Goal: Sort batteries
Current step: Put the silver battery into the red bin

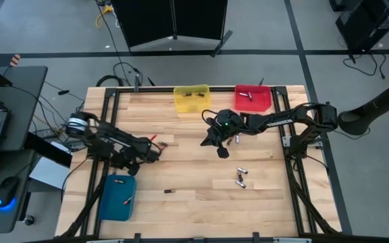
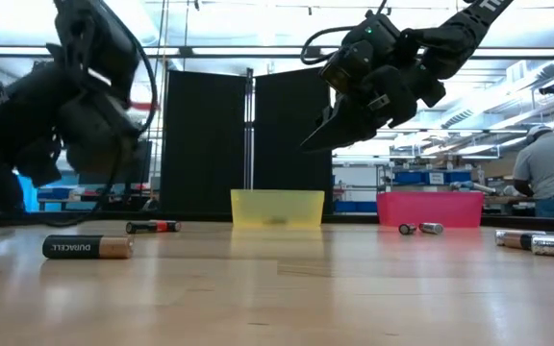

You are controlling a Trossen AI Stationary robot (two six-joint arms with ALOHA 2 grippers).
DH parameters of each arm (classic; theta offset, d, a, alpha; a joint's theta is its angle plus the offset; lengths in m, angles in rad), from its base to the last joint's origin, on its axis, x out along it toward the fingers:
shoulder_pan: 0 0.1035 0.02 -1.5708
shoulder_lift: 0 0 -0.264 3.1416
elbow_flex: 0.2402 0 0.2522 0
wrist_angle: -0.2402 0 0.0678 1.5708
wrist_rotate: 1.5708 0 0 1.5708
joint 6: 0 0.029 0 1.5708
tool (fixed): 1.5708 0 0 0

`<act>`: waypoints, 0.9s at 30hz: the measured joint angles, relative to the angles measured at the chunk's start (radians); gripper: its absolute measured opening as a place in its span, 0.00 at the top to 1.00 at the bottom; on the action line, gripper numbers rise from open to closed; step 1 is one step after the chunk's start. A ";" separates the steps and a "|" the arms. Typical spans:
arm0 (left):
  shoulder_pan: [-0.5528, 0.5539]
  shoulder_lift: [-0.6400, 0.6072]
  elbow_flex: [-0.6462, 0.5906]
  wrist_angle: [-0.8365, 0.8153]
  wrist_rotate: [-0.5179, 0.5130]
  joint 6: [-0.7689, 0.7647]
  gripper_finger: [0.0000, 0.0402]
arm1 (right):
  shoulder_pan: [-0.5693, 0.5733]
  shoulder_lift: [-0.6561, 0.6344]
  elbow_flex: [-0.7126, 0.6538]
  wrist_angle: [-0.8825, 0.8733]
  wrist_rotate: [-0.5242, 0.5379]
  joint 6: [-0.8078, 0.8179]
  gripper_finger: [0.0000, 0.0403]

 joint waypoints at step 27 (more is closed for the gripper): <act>0.029 0.108 0.202 0.080 -0.173 0.116 0.98 | 0.000 0.000 0.000 -0.012 -0.002 -0.016 0.97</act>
